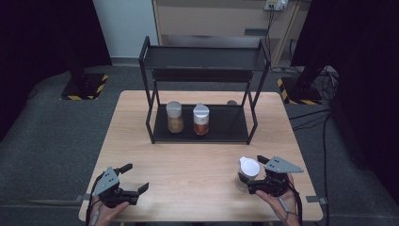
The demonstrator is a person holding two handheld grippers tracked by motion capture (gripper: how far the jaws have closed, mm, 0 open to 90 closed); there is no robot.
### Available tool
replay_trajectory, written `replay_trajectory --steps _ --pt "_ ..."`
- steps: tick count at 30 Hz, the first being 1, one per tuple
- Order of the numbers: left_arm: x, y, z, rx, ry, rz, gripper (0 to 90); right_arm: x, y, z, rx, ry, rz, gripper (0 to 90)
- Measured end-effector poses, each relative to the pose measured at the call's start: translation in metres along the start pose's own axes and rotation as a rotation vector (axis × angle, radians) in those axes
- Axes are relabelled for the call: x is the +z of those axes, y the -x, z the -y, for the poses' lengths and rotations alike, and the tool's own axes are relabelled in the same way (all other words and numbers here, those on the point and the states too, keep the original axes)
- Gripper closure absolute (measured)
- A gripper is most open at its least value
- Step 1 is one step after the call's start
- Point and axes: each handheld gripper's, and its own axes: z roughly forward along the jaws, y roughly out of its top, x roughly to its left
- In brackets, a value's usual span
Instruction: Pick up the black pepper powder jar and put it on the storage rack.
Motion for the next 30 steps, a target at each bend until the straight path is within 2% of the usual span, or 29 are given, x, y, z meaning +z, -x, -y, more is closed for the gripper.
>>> replay_trajectory --steps 10,14,18,20,30 --pt "0.000 0.000 0.000 0.002 0.000 0.000 1.7 0.012 -0.004 0.005 0.001 -0.038 0.023 12.9" --pt "0.000 0.000 0.000 0.003 0.000 0.001 1.7 0.013 -0.006 0.008 0.009 -0.037 0.038 19.5" --pt "0.000 0.000 0.000 0.004 0.000 0.001 1.7 0.013 -0.009 0.012 0.002 -0.022 0.045 30.6" --pt "0.000 0.000 0.000 0.004 0.001 0.001 1.7 0.013 -0.013 0.011 -0.013 -0.024 0.055 30.8" --pt "0.000 0.001 0.000 0.006 0.000 0.002 1.7 0.013 -0.015 0.008 -0.018 -0.035 0.059 31.0"
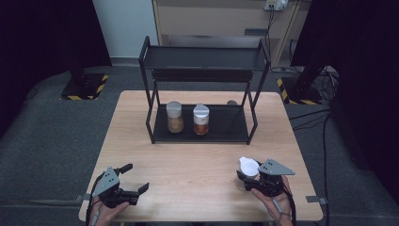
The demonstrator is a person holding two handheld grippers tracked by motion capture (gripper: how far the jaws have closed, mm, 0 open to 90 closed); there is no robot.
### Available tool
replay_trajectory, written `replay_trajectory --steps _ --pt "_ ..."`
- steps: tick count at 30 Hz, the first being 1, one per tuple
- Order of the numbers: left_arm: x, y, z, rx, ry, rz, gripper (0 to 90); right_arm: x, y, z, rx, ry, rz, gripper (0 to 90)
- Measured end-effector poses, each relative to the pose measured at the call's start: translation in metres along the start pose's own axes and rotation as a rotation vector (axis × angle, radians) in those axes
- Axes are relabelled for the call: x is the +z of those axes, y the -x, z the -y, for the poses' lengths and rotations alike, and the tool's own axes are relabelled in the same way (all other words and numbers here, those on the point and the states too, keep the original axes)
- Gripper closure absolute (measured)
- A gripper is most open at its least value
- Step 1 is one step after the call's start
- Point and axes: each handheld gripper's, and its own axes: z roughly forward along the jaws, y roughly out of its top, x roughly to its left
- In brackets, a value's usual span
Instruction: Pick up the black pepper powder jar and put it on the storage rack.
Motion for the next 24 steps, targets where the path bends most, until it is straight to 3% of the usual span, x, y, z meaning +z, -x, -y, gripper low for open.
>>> replay_trajectory --steps 12,24 --pt "0.000 0.000 0.000 -0.001 -0.001 0.000 1.7 -0.004 0.002 -0.013 -0.015 0.006 -0.009 31.0" --pt "0.000 0.000 0.000 0.000 -0.001 0.001 1.7 -0.005 0.009 -0.041 -0.024 0.001 -0.041 31.0"
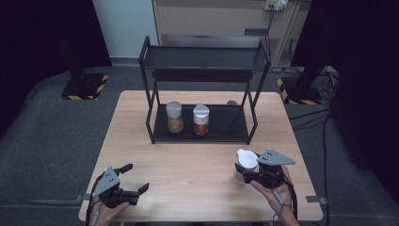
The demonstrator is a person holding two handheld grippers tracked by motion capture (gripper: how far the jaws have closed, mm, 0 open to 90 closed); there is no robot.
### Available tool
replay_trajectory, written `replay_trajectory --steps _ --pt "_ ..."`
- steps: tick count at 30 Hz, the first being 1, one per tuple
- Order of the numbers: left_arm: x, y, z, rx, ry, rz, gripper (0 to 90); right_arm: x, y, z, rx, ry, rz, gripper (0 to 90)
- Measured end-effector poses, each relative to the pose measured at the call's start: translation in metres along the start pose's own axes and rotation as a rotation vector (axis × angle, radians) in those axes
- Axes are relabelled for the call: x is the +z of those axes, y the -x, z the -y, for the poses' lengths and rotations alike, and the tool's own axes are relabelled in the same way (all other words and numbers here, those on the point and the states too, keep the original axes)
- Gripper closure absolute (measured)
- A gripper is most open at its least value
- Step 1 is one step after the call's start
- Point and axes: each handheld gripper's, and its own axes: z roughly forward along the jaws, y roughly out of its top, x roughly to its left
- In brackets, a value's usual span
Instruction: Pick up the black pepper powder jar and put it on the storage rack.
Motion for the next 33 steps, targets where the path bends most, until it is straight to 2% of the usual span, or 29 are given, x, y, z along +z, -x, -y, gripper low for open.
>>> replay_trajectory --steps 20,33 --pt "0.000 0.000 0.000 0.000 0.001 0.001 1.7 0.011 0.013 -0.040 -0.008 -0.015 -0.060 31.0" --pt "0.000 0.000 0.000 0.001 -0.001 0.003 1.8 0.021 0.019 -0.057 -0.002 -0.018 -0.054 31.0"
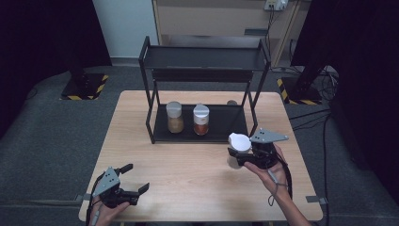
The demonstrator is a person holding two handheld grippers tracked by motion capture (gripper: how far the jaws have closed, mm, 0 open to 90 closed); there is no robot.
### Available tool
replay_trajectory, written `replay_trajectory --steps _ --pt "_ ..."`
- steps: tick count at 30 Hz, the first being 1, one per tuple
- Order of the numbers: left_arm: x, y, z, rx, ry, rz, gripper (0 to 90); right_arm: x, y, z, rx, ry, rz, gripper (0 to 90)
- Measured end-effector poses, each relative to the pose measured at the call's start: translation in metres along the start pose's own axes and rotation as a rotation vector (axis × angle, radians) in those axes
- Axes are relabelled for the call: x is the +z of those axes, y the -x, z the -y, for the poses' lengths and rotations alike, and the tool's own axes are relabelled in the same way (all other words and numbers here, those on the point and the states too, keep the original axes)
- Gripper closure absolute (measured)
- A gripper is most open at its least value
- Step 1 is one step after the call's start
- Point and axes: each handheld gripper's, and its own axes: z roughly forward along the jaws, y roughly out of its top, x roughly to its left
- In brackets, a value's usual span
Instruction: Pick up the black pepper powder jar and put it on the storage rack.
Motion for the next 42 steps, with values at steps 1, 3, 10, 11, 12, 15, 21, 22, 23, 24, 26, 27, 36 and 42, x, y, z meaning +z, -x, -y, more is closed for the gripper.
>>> replay_trajectory --steps 1,3,10,11,12,15,21,22,23,24,26,27,36,42 --pt "0.000 0.000 0.000 0.000 0.000 0.000 1.7 0.001 0.000 -0.001 0.000 0.001 0.002 31.1" --pt "0.000 0.000 0.000 0.000 0.000 0.000 1.8 0.004 0.001 -0.004 0.000 0.002 0.007 31.0" --pt "0.000 0.000 0.000 -0.001 0.001 0.000 1.8 0.015 0.005 -0.013 0.012 0.007 0.022 31.0" --pt "0.000 0.000 0.000 -0.001 0.001 0.001 1.8 0.017 0.006 -0.015 0.014 0.008 0.025 31.0" --pt "0.000 0.000 0.000 -0.001 0.001 0.001 1.8 0.018 0.006 -0.016 0.015 0.008 0.028 31.1" --pt "0.000 0.000 0.000 -0.001 0.001 0.001 1.8 0.024 0.008 -0.021 0.015 0.011 0.039 31.0" --pt "0.000 0.000 0.000 -0.001 0.002 0.002 1.8 0.037 0.010 -0.029 0.016 0.015 0.065 31.0" --pt "0.000 -0.001 0.000 -0.001 0.002 0.002 1.8 0.039 0.010 -0.031 0.018 0.016 0.068 31.0" --pt "0.000 -0.001 0.000 -0.001 0.002 0.002 1.8 0.041 0.011 -0.032 0.017 0.015 0.072 31.0" --pt "0.000 0.000 0.000 -0.001 0.002 0.002 1.8 0.043 0.011 -0.033 0.019 0.016 0.077 31.1" --pt "0.000 0.000 0.000 0.000 0.001 0.002 1.8 0.046 0.012 -0.035 0.022 0.014 0.081 31.0" --pt "0.000 0.000 0.000 0.000 0.001 0.002 1.9 0.048 0.013 -0.036 0.024 0.014 0.082 31.0" --pt "0.000 0.000 0.000 0.000 -0.001 0.001 1.9 0.063 0.021 -0.044 0.044 0.025 0.120 31.0" --pt "0.000 0.000 0.000 -0.002 -0.003 0.001 1.8 0.073 0.025 -0.047 0.043 0.025 0.158 31.0"
